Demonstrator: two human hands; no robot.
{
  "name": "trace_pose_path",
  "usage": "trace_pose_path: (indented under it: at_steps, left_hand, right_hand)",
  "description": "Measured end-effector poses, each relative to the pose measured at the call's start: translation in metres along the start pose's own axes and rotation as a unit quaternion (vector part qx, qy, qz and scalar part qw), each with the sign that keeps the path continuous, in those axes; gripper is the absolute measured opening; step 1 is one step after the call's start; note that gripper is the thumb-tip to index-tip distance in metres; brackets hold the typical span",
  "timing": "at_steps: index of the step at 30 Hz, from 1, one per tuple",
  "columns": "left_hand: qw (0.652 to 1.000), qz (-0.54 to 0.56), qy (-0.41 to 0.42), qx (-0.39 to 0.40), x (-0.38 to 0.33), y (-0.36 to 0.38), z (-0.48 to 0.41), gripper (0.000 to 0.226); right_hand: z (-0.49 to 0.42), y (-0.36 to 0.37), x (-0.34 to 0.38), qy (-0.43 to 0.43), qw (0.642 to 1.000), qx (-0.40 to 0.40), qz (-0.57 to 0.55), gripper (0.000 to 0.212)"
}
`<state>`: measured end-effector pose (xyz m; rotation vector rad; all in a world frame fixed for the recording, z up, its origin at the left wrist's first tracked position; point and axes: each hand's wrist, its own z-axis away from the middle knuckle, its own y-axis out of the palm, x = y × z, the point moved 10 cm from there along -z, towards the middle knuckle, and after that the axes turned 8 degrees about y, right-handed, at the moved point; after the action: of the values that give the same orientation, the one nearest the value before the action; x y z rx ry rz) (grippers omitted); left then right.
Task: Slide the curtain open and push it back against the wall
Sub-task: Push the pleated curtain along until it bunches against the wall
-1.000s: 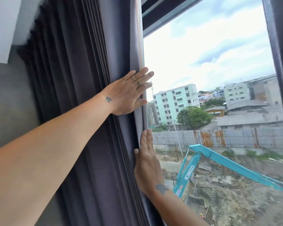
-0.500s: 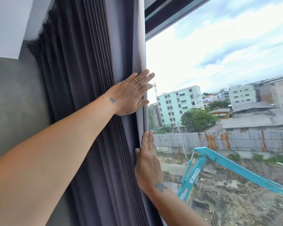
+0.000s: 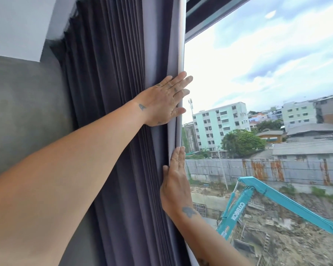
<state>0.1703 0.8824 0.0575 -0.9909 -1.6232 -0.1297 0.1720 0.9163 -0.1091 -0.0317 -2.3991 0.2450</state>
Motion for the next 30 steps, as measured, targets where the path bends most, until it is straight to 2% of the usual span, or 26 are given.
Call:
trace_pose_path:
  at_steps: [5, 15, 30]
  left_hand:
    - [1.0, -0.001, 0.002, -0.008, 0.008, 0.011, 0.003, 0.058]
    - [0.997, -0.037, -0.025, 0.062, 0.039, 0.072, 0.028, 0.062]
    - [0.994, -0.034, -0.048, 0.093, 0.091, 0.159, 0.058, 0.06]
  right_hand:
    - [-0.009, 0.015, -0.004, -0.002, 1.0, -0.004, -0.004, 0.054]
    - [-0.023, 0.066, -0.016, 0.006, 0.999, 0.044, -0.005, 0.055]
    - [-0.067, 0.159, -0.041, -0.018, 0.997, 0.067, -0.03, 0.057]
